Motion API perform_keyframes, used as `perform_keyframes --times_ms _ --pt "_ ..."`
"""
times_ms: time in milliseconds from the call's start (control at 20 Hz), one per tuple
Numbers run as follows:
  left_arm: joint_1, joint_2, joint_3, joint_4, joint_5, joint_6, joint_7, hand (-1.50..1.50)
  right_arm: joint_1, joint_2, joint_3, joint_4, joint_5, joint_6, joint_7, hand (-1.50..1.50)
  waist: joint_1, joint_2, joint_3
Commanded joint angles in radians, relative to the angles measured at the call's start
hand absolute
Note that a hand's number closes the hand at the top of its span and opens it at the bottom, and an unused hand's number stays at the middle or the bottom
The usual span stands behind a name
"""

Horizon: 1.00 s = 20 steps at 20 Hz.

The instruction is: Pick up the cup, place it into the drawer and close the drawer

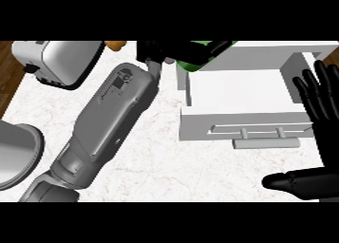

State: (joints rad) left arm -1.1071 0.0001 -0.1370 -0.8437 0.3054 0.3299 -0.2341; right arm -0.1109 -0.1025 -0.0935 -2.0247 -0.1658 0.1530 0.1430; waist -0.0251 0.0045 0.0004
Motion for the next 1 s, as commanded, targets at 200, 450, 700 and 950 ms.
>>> perform_keyframes --times_ms 200,450,700,950 --pt "-0.094 0.000 -0.086 0.228 0.110 0.046 -0.113 1.50 0.076 0.006 0.006 -0.039 -0.013 0.027 -0.027 -1.50 -0.016 0.002 0.000" --pt "-0.191 0.000 -0.160 0.349 0.172 0.063 -0.089 1.50 0.006 0.012 0.016 -0.006 0.013 -0.001 -0.015 -1.50 -0.024 0.006 0.000" --pt "-0.230 0.000 -0.238 0.419 0.230 0.072 -0.109 1.50 -0.058 -0.019 -0.029 0.045 -0.046 0.019 0.008 -1.50 -0.049 0.015 0.001" --pt "-0.203 0.000 -0.323 0.460 0.267 0.084 -0.140 1.50 -0.069 -0.018 -0.003 0.037 -0.053 0.034 0.017 -1.50 -0.072 0.020 0.001"
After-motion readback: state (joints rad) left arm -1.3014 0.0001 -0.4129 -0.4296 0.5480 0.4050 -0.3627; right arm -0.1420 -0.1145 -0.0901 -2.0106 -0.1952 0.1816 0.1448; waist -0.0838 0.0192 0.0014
